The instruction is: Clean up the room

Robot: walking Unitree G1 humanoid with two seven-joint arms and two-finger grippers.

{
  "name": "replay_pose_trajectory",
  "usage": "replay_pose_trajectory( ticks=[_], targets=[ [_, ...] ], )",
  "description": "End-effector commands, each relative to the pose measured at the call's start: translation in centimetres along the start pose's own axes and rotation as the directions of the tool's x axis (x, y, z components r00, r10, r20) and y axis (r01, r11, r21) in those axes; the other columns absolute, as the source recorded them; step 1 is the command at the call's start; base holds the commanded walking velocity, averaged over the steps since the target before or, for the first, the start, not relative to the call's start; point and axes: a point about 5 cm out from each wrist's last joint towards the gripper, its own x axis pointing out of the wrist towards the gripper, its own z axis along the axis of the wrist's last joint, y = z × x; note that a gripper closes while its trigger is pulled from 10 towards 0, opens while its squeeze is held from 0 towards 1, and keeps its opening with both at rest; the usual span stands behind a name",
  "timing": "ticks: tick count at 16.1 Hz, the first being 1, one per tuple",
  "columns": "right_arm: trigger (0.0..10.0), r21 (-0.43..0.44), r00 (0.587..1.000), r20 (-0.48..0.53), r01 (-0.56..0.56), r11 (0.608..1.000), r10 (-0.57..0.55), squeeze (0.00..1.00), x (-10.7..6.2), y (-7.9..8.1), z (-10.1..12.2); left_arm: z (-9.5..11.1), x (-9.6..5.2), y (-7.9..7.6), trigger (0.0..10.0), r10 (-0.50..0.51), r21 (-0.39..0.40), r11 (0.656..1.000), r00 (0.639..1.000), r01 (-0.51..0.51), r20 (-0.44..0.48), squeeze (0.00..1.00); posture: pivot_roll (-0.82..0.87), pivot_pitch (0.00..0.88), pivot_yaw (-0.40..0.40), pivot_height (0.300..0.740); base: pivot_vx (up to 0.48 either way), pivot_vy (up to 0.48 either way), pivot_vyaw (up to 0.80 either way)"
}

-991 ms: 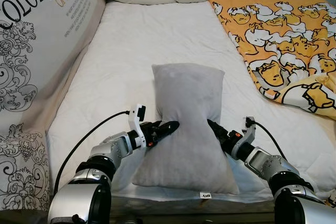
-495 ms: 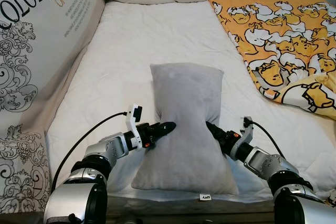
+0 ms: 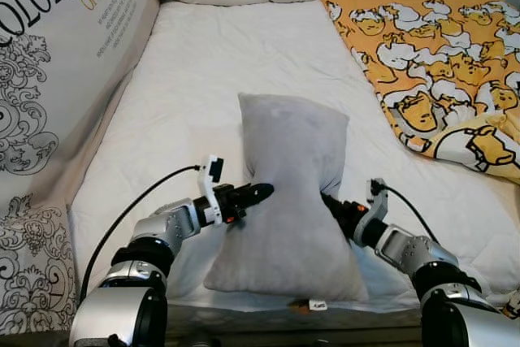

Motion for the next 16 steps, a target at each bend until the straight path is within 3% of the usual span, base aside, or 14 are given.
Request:
replay_pose_trajectory(
  ticks=[1,2,6,7,8,11,12,14,15,16],
  targets=[
    [0.0,-0.027,1.000,0.015,-0.020,0.999,0.020,0.00,0.8,1.1,0.6,0.4,0.9,-0.7,0.0,-0.024,0.049,0.998,0.999,0.025,-0.023,0.00,-0.05,0.000,-0.006,0.740,0.000,0.000,0.00],
    [0.0,-0.041,0.992,0.123,-0.036,0.999,0.041,0.00,1.1,1.9,2.2,1.8,1.1,-1.0,0.0,0.005,0.156,0.988,1.000,-0.004,-0.005,0.00,-0.05,0.000,-0.009,0.740,0.000,0.000,0.00],
    [0.0,-0.081,0.961,0.241,-0.118,0.990,0.134,0.00,1.1,3.9,4.2,4.5,1.4,-1.9,0.0,0.046,0.281,0.958,0.996,-0.064,0.073,0.00,-0.06,0.000,-0.002,0.740,0.000,0.000,0.00],
    [0.0,-0.091,0.953,0.262,-0.132,0.987,0.152,0.00,1.0,4.5,4.5,5.1,1.4,-1.8,0.0,0.139,0.379,0.912,0.987,-0.159,0.080,0.00,-0.05,0.000,0.005,0.740,0.000,0.000,0.00],
    [0.0,-0.101,0.942,0.287,-0.150,0.984,0.173,0.00,0.7,5.0,4.7,5.8,1.5,-2.3,0.0,0.172,0.423,0.882,0.978,-0.207,0.121,0.00,-0.06,0.000,0.010,0.740,0.000,0.000,0.00],
    [0.0,-0.152,0.931,0.299,-0.170,0.974,0.209,0.00,0.6,6.2,4.0,6.6,1.8,-4.2,0.0,0.125,0.408,0.890,0.968,-0.206,0.218,0.00,-0.04,0.000,0.005,0.740,0.000,0.000,0.00],
    [0.0,-0.160,0.926,0.313,-0.168,0.973,0.212,0.00,0.7,6.4,3.9,6.6,1.8,-4.4,0.0,0.151,0.444,0.862,0.960,-0.245,0.236,0.00,-0.03,0.000,-0.002,0.740,0.000,0.000,0.00],
    [0.0,-0.165,0.925,0.327,-0.146,0.975,0.194,0.00,0.8,6.6,3.8,6.8,1.7,-4.5,0.0,0.196,0.446,0.841,0.941,-0.305,0.275,0.00,-0.02,0.000,-0.011,0.740,0.000,0.000,0.00],
    [0.0,-0.171,0.929,0.312,-0.152,0.973,0.200,0.00,0.8,7.1,3.4,6.8,1.4,-4.5,4.0,0.245,0.461,0.808,0.921,-0.367,0.303,0.00,-0.02,0.000,-0.009,0.740,0.000,0.000,0.00],
    [1.8,-0.190,0.936,0.260,-0.190,0.963,0.236,0.00,0.6,8.0,2.8,6.7,0.9,-4.8,10.0,0.278,0.526,0.738,0.901,-0.422,0.333,0.00,-0.03,0.000,0.005,0.740,0.000,0.000,0.00]
  ],
)
